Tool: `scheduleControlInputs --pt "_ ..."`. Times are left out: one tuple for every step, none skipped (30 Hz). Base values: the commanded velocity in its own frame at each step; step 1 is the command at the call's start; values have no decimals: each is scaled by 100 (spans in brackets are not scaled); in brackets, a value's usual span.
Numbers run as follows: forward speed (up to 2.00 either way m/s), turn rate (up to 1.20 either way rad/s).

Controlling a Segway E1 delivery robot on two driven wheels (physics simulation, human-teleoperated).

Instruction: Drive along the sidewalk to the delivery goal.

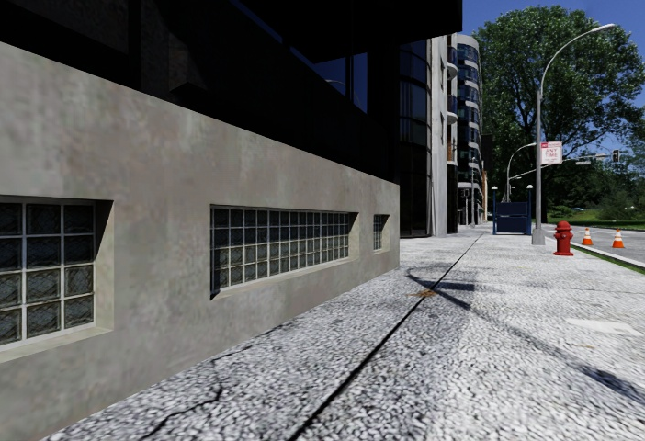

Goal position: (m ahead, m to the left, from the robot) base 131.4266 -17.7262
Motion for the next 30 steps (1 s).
scheduleControlInputs --pt "0 0" --pt "0 0" --pt "0 0" --pt "0 0" --pt "0 0" --pt "0 0" --pt "0 0" --pt "0 0" --pt "0 0" --pt "0 0" --pt "0 0" --pt "0 0" --pt "0 0" --pt "0 0" --pt "0 0" --pt "0 0" --pt "0 0" --pt "0 0" --pt "0 0" --pt "0 0" --pt "0 0" --pt "0 0" --pt "0 0" --pt "0 0" --pt "0 0" --pt "0 0" --pt "0 0" --pt "0 0" --pt "0 0" --pt "0 0"
